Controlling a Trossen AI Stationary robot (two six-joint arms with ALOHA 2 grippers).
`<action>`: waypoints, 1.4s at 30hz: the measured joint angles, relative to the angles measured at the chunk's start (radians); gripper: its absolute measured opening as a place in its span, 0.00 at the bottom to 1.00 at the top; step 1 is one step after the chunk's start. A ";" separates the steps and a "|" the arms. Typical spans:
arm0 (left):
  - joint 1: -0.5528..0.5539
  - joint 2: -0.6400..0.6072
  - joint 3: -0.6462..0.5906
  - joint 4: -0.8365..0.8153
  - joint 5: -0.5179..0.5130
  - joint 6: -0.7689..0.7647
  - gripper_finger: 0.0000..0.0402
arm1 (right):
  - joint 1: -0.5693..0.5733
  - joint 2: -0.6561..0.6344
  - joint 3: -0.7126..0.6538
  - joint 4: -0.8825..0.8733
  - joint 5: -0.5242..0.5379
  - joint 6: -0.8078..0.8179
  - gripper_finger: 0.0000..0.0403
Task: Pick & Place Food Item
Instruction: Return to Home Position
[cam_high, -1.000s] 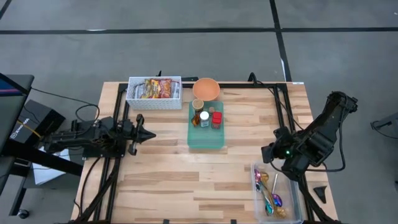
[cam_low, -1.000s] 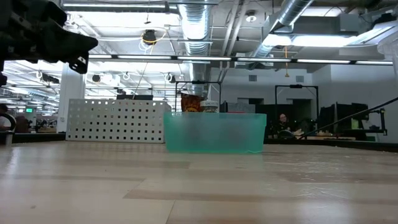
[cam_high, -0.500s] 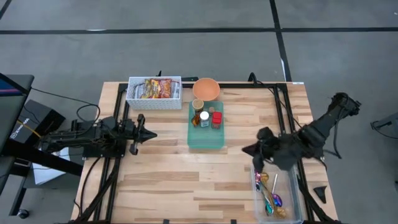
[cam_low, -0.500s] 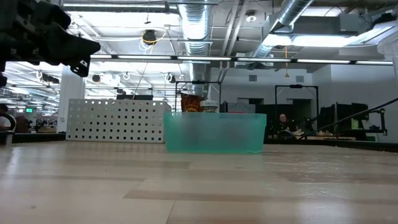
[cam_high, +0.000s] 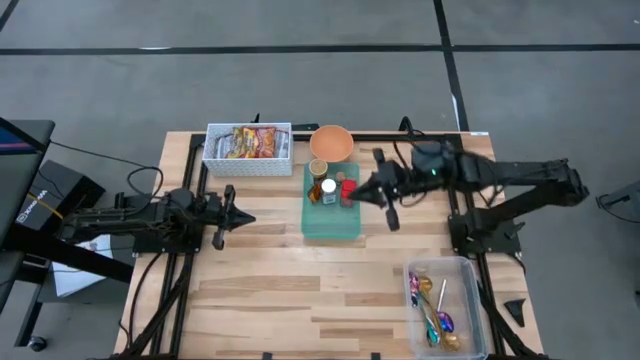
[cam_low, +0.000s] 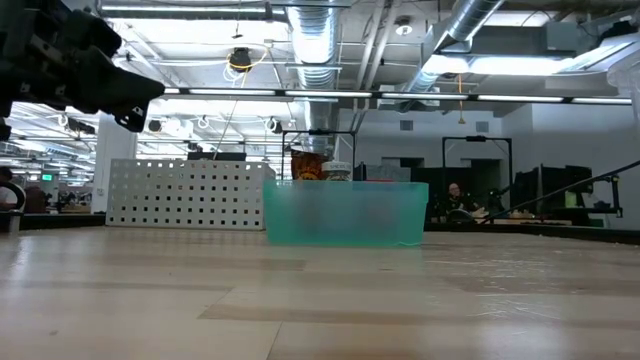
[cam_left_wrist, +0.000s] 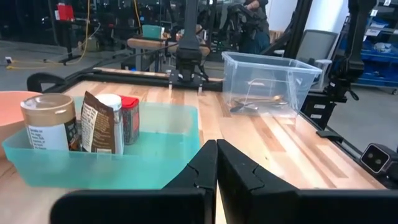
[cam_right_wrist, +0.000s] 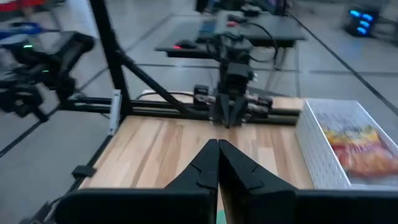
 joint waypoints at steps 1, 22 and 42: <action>0.000 0.004 0.000 0.001 0.000 0.000 0.01 | -0.029 0.000 0.000 0.001 -0.052 -0.024 0.00; 0.000 0.052 0.000 0.009 0.000 0.000 0.01 | -0.046 -0.471 -0.714 0.572 -0.046 -0.011 0.00; 0.000 0.052 0.000 0.009 0.000 0.000 0.01 | 0.013 -0.934 -1.166 0.633 0.184 -0.095 0.00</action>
